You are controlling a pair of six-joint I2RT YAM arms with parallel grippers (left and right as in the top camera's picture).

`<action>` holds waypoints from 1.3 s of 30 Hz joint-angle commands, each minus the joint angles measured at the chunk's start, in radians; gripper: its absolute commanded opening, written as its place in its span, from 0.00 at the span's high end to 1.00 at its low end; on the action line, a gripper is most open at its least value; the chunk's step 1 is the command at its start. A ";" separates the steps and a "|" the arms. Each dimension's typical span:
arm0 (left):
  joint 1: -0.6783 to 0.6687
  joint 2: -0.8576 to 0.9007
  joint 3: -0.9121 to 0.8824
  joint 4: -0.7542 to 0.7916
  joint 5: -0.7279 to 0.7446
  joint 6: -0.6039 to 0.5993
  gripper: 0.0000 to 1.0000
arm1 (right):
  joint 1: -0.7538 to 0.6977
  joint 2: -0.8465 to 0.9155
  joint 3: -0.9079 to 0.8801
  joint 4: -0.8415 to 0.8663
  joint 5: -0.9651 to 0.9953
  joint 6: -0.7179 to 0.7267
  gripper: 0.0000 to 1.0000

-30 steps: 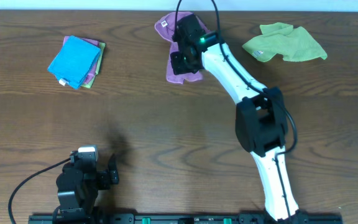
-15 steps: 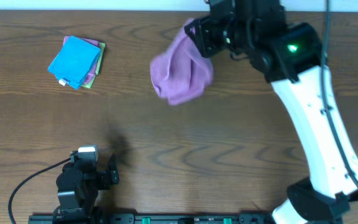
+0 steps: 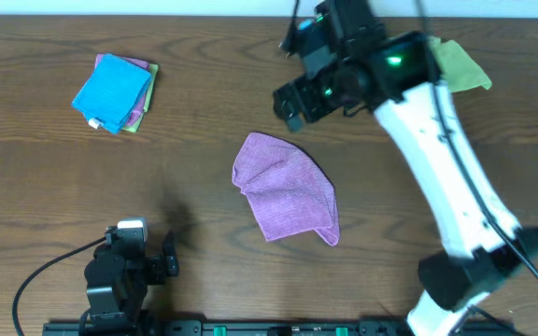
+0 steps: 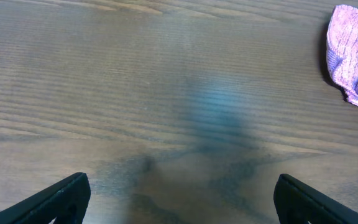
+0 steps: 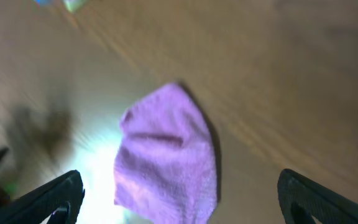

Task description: Fold the cloth

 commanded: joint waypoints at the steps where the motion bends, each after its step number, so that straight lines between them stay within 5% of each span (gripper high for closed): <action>1: -0.003 -0.006 -0.010 -0.016 -0.007 -0.007 0.05 | 0.045 0.055 -0.089 0.003 -0.011 -0.077 0.01; 10: -0.003 -0.006 -0.010 -0.016 -0.007 -0.007 0.05 | 0.105 0.155 -0.311 0.242 -0.035 -0.077 0.01; 26: -0.003 -0.006 -0.010 -0.016 -0.007 -0.007 0.05 | 0.286 0.362 -0.345 0.479 0.091 0.045 0.01; 30: -0.003 -0.006 -0.010 -0.016 -0.007 -0.007 0.05 | 0.285 0.371 -0.345 0.483 0.149 0.088 0.26; 33: -0.003 -0.006 -0.010 -0.016 -0.007 -0.007 0.05 | 0.284 0.371 -0.345 0.484 0.172 0.107 0.63; 35: -0.003 -0.006 -0.010 -0.016 -0.007 -0.007 0.05 | 0.284 0.372 -0.345 0.487 0.175 0.117 0.97; 39: -0.003 -0.006 -0.010 -0.016 -0.007 -0.007 0.05 | 0.284 0.372 -0.342 0.486 0.175 0.121 0.99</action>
